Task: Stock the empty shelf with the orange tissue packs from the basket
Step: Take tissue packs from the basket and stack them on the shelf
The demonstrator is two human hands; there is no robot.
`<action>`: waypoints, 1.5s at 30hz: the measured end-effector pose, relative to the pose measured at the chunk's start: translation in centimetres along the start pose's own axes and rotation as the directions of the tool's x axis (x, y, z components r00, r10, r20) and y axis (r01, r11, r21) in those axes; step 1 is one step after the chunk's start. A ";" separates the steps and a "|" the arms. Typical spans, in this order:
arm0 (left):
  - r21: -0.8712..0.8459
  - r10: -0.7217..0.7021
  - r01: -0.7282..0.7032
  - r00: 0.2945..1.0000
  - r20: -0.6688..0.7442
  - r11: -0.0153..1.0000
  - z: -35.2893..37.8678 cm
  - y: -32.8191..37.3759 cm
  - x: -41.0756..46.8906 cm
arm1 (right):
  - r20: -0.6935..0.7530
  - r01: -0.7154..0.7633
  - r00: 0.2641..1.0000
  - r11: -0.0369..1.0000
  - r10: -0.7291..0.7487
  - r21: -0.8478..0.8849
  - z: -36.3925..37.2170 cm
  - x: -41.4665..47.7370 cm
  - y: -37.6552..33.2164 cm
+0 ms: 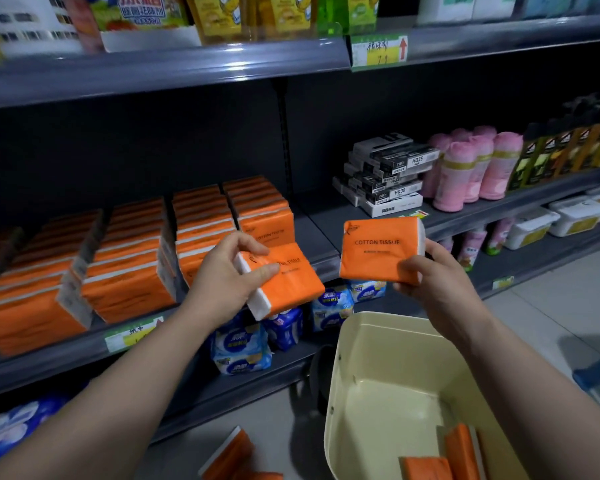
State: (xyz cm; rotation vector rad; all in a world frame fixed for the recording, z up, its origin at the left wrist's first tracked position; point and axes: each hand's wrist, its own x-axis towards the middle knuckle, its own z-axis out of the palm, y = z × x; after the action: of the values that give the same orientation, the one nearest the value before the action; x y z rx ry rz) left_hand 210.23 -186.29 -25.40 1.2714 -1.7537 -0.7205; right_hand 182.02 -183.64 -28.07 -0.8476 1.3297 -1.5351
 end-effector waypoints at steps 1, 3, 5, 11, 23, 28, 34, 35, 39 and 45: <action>0.027 -0.007 0.007 1.000 0.001 1.000 0.0 -0.2 0.2 | 0.009 -0.010 1.000 0.999 0.010 0.038 -0.2 0.1 0.2; 0.060 -0.061 0.061 0.998 -0.009 0.996 0.0 -0.4 0.9 | 0.022 -0.033 0.999 0.996 0.031 0.079 -0.4 0.5 0.6; 0.105 -0.095 0.101 0.994 -0.059 0.989 0.3 -0.4 1.8 | 0.012 -0.040 0.999 0.996 0.039 0.077 -0.4 1.2 0.8; 0.200 -0.041 0.061 0.994 -0.102 0.978 0.9 0.0 7.2 | -0.009 -0.024 1.000 0.999 0.024 0.024 -0.1 3.3 1.2; 0.539 -0.038 0.031 0.999 0.002 0.842 2.8 -5.2 15.4 | 0.031 -0.055 0.998 0.998 0.055 0.003 0.8 6.5 3.3; 0.718 0.017 -0.015 1.000 0.004 0.696 2.1 -5.6 16.1 | 0.160 -0.049 0.986 0.999 0.046 0.018 1.0 7.3 4.2; 0.714 -0.048 0.021 0.999 0.018 0.700 1.4 -5.6 16.2 | 0.343 0.084 0.939 0.981 -0.018 -0.177 4.0 8.1 4.0; 0.705 -0.054 0.011 0.998 0.039 0.709 1.3 -5.6 16.3 | 0.375 0.103 0.927 0.974 -0.020 -0.203 4.8 8.4 3.6; 0.642 -0.040 -0.029 0.995 0.093 0.766 0.1 -5.5 16.2 | 0.476 0.185 0.879 0.938 -0.025 -0.292 7.8 10.1 2.9; 0.580 0.058 -0.046 0.998 -0.002 0.813 -2.5 -5.8 14.6 | 0.461 0.277 0.886 0.853 -0.048 -0.443 11.5 12.1 3.4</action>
State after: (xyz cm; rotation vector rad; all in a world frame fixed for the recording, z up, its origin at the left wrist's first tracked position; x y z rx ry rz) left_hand 213.03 -201.90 -24.69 1.6077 -2.0679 -0.1208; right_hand 188.93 -199.07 -29.98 -1.5743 1.3484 -1.0286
